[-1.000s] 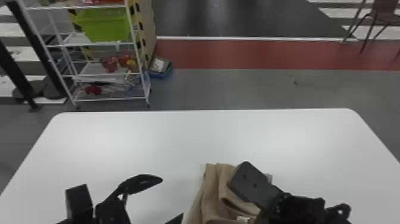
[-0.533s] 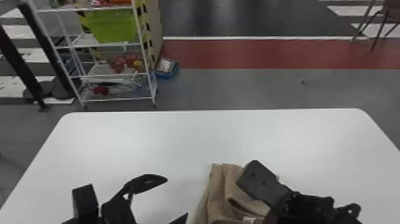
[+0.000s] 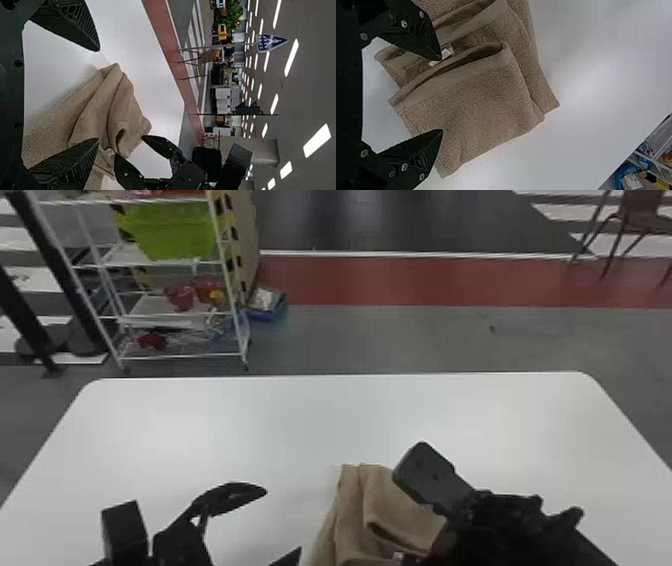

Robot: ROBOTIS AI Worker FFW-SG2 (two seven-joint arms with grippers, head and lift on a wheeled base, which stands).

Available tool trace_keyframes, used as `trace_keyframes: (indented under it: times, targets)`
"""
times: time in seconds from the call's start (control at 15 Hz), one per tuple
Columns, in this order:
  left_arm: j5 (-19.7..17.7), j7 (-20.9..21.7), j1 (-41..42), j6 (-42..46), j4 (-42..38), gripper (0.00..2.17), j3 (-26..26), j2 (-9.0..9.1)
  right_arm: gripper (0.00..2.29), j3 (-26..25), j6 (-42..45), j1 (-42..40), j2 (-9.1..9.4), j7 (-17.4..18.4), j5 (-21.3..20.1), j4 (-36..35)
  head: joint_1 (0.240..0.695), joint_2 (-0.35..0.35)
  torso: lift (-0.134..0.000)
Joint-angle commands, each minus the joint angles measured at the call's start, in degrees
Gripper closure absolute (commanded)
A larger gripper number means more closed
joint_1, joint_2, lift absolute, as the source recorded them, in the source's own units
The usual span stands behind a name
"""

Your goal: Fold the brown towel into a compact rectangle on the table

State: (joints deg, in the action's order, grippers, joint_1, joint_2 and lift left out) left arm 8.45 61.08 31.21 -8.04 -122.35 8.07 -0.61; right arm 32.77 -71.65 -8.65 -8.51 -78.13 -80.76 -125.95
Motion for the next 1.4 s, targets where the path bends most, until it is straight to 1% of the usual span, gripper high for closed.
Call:
trace_keyframes:
  times: [0.0, 0.07, 0.13, 0.2, 0.27, 0.33, 0.47, 0.53, 0.6, 0.67, 0.87, 0.93, 1.07, 1.2, 1.33]
  targets:
    - [-0.02, 0.0, -0.27, -0.01, 0.35, 0.08, 0.01, 0.0, 0.29, 0.54, 0.5, 0.13, 0.16, -0.19, 0.25, 1.93, 0.695, -0.01, -0.122]
    - [-0.02, 0.0, -0.36, -0.01, 0.53, 0.08, 0.1, 0.0, 0.44, 0.54, 0.5, 0.39, 0.25, -0.19, 0.34, 2.73, 0.695, -0.007, -0.122]
    - [-0.02, 0.0, -0.45, -0.01, 0.62, 0.08, 0.1, 0.0, 0.49, 0.54, 0.5, 0.57, 0.34, -0.19, 0.43, 2.9, 0.695, -0.005, -0.122]
    - [0.07, -0.09, -0.54, -0.01, 0.79, 0.08, 0.1, 0.0, 0.49, 0.54, 0.5, 0.57, 0.43, -0.19, 0.43, 2.9, 0.695, -0.003, -0.122]
    - [0.07, -0.09, -0.71, -0.01, 1.06, 0.08, 0.1, 0.0, 0.58, 0.54, 0.67, 0.66, 0.43, -0.19, 0.43, 2.9, 0.695, 0.0, -0.122]
    - [0.07, -0.09, -0.89, -0.01, 1.15, 0.08, 0.1, 0.0, 0.78, 0.19, 0.5, 0.66, 0.51, -0.19, 1.22, 2.64, 0.695, 0.0, -0.122]
    - [0.07, -0.09, -1.15, -0.01, 1.41, 0.08, 0.01, 0.09, 0.83, -0.87, 0.32, 0.66, 0.43, -0.19, 3.42, 0.26, 0.695, 0.003, -0.122]
    - [0.07, -0.18, -1.42, -0.01, 1.59, 0.08, 0.01, 0.0, 0.86, -1.13, 0.32, 0.66, 0.43, -0.19, 3.86, -1.05, 0.695, 0.004, -0.122]
    - [0.07, -0.18, -1.5, -0.01, 1.67, 0.08, 0.01, 0.09, 1.06, -1.39, 0.32, 0.66, 0.34, -0.19, 4.65, -1.85, 0.695, 0.005, -0.122]
    - [0.07, -0.18, -1.77, -0.01, 1.94, 0.08, -0.08, 0.09, 1.11, -1.48, 0.32, 0.66, 0.34, -0.19, 4.65, -1.85, 0.695, 0.007, -0.122]
    - [0.25, -0.26, -2.56, -0.01, 2.73, 0.08, -0.25, 0.26, 1.12, -1.39, 0.32, 0.57, 0.34, -0.19, 5.26, -1.85, 0.695, 0.011, -0.122]
    - [0.34, -0.26, -2.73, -0.01, 2.9, 0.08, -0.25, 0.26, 1.12, -1.48, 0.32, 0.48, 0.16, -0.19, 6.49, -2.72, 0.695, 0.012, -0.122]
    - [0.42, -0.35, -2.91, -0.18, 2.99, 0.08, -0.25, 0.26, 1.12, -1.04, 0.32, -0.14, 0.07, -0.19, 7.11, -4.66, 0.695, 0.016, -0.122]
    - [0.42, -0.44, -3.09, -0.18, 3.26, 0.08, -0.25, 0.26, 1.12, 0.36, 0.32, -0.75, -0.37, -0.19, 7.2, -6.77, 0.695, 0.025, -0.122]
    - [0.51, -0.44, -3.35, -0.18, 3.69, 0.08, -0.16, 0.26, 1.12, 3.09, 0.5, -1.81, -1.6, -0.19, 6.85, -7.12, 0.695, 0.039, -0.122]
